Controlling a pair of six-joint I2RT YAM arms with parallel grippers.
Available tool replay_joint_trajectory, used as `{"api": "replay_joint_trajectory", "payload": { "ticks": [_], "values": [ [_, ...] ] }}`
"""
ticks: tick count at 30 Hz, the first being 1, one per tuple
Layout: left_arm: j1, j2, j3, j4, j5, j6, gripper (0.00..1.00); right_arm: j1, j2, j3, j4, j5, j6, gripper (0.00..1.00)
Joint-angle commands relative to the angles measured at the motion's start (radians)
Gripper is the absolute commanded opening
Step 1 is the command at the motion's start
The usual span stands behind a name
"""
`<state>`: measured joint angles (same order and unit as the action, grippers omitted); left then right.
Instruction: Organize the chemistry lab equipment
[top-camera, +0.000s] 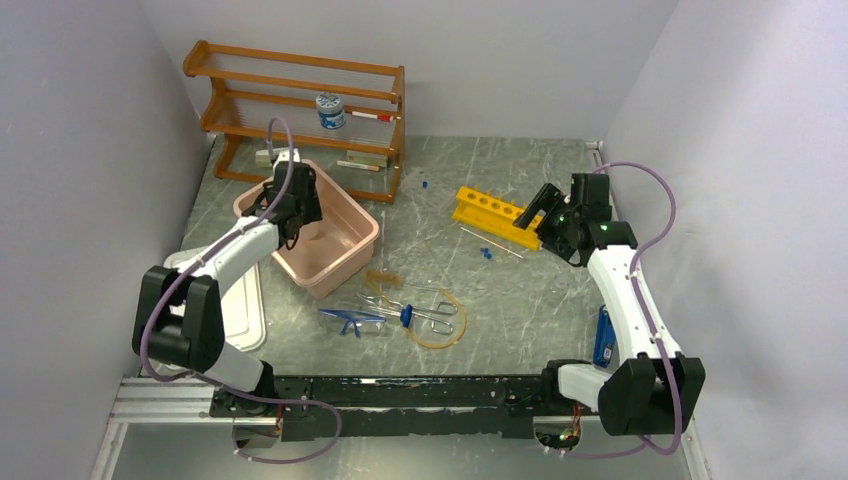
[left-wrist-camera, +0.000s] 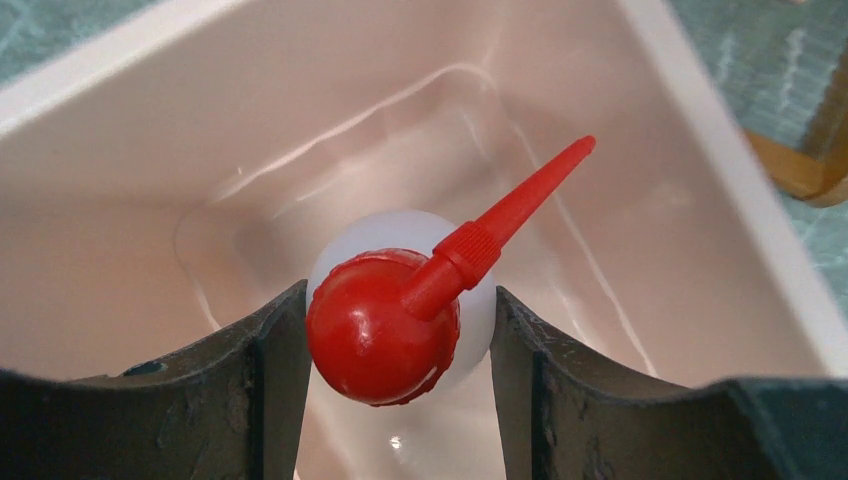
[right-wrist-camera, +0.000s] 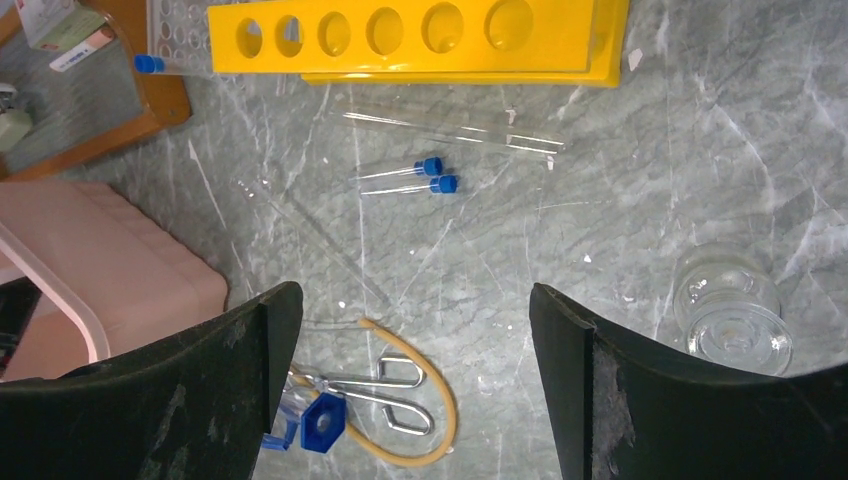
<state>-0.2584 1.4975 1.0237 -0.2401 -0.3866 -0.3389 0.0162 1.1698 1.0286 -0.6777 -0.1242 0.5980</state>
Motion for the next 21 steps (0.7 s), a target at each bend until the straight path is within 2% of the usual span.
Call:
{"api": "replay_joint_trajectory", "payload": {
  "ticks": [1,6,13,14,18,21],
  "values": [
    [0.007,0.012,-0.086,0.244,-0.047,-0.023,0.2,-0.011,0.013,-0.015,0.028,-0.009,0.004,0.87],
    [0.007,0.059,-0.122,0.414,-0.07,0.018,0.2,-0.011,0.033,-0.007,0.026,-0.007,0.0,0.87],
    [0.007,0.145,-0.103,0.472,-0.081,0.018,0.22,-0.01,0.056,0.004,0.022,-0.005,0.0,0.87],
    [0.007,0.152,-0.099,0.46,-0.098,0.002,0.25,-0.011,0.056,0.004,0.021,-0.003,0.001,0.87],
    [0.007,0.144,-0.058,0.39,-0.123,-0.023,0.57,-0.011,0.06,0.006,0.02,-0.003,0.005,0.87],
    [0.007,0.094,-0.033,0.35,-0.116,-0.024,0.72,-0.01,0.057,0.013,0.018,0.003,0.006,0.87]
  ]
}}
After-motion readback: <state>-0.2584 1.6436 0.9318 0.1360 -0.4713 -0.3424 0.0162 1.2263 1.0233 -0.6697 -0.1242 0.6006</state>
